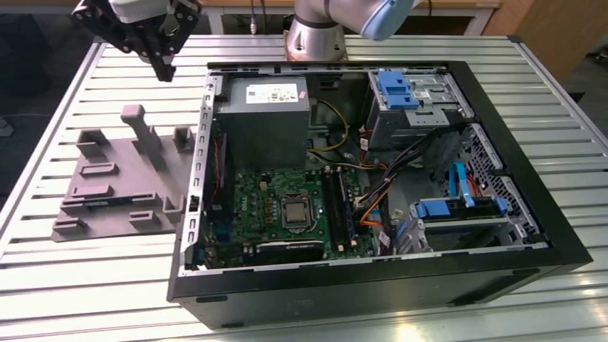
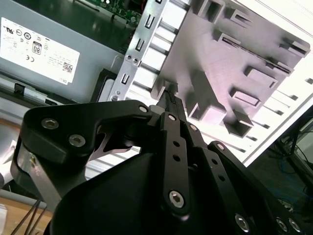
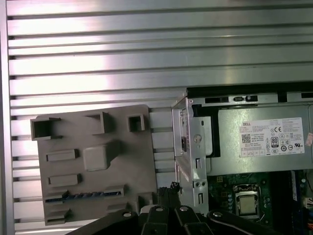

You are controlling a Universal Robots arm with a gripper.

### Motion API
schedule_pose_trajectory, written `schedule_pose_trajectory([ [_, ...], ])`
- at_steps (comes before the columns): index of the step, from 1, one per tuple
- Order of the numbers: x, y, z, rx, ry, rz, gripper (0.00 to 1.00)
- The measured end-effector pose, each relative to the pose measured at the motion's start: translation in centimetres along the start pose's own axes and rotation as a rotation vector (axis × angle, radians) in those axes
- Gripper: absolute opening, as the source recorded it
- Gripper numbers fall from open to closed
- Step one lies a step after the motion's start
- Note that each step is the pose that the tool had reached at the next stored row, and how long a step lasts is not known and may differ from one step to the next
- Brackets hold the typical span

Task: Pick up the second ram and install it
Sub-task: 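Reach for the second ram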

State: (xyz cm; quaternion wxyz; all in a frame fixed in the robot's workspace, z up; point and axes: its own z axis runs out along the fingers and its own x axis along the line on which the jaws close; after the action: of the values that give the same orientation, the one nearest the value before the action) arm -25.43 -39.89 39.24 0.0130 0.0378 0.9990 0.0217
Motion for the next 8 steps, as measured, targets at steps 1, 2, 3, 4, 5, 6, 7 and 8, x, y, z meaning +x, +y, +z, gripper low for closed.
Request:
schedule_pose_trajectory([
  [1, 0.16, -0.01, 0.00, -0.0001, 0.0000, 0.000, 0.11],
  [2, 0.33, -0.03, 0.00, -0.0001, 0.0000, 0.000, 0.11],
  [3, 0.50, -0.04, 0.00, -0.0001, -0.0001, 0.000, 0.11],
  [4, 0.66, -0.05, 0.00, -0.0001, -0.0001, 0.000, 0.11],
  [5, 0.82, -0.06, -0.01, -0.0001, -0.0001, 0.000, 0.11],
  [6, 0.97, -0.07, -0.01, -0.0001, -0.0001, 0.000, 0.11],
  [7, 1.12, -0.09, -0.01, -0.0001, 0.0000, 0.000, 0.11],
  [8, 1.27, -0.10, -0.01, -0.0001, 0.0000, 0.000, 0.11],
])
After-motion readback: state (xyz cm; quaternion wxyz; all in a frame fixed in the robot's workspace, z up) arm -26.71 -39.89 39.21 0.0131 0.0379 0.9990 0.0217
